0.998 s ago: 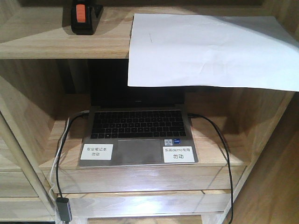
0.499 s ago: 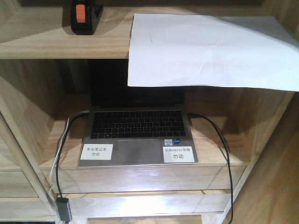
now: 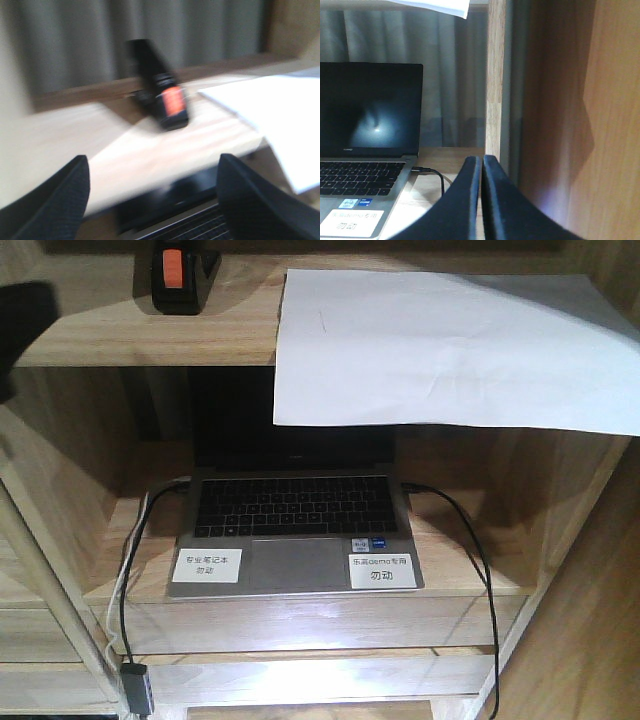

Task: Grab stapler and paper to desk for stapling
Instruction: 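Close the left gripper on the stapler and lift it off the shelf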

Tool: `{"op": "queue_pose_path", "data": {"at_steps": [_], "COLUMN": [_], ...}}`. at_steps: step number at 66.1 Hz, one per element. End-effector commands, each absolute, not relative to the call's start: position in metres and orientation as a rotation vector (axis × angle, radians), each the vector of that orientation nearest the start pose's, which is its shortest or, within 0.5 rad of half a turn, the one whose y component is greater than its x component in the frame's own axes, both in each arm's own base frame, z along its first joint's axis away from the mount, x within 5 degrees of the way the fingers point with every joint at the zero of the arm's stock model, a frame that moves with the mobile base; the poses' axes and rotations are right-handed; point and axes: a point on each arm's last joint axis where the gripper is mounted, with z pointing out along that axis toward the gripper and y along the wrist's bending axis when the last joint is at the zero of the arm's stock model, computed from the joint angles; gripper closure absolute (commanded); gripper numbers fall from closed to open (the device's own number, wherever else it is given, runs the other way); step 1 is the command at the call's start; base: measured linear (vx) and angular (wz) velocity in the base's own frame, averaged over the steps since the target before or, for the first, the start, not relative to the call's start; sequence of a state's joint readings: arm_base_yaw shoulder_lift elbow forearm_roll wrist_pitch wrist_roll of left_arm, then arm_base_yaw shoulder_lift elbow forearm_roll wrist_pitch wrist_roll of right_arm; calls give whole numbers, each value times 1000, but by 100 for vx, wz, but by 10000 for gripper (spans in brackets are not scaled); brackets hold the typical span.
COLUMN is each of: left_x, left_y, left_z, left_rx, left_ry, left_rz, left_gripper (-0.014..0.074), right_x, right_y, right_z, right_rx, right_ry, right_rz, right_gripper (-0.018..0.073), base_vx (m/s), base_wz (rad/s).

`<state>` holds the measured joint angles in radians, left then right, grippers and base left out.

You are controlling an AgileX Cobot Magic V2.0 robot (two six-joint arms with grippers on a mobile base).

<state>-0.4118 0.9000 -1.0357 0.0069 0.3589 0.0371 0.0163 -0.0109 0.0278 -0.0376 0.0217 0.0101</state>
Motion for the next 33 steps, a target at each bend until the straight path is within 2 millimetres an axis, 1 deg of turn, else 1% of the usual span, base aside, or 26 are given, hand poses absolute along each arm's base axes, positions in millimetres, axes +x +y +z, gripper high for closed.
{"op": "queue_pose_path", "data": {"at_steps": [1,8,21,28,33], "left_x": [188,215,257,279,295], "left_y": [-86,-98,-117,-126,-130], "left_z": [460,474,506,517,521], "left_rx": [375,382,373,361,336], "left_ry": [1571,1591,1648,1697,1737], "left_rz": [-304,-294,-301,-291,-273], "left_gripper": [83,83,83,79,71], "right_x": [55,55,55,55,55], "right_y": [1,1,1,1,1], "right_z": [209,209,209,209,209], "right_rx": [-40,-40,-40,-40,-40], "right_ry": [1433,1433,1433,1433,1433], "right_rz": [-21,-21,-21,-21,-21], "right_gripper": [568,568,568,568,568], "base_vx": [0,0,0,0,0], "base_wz": [0,0,0,0,0]}}
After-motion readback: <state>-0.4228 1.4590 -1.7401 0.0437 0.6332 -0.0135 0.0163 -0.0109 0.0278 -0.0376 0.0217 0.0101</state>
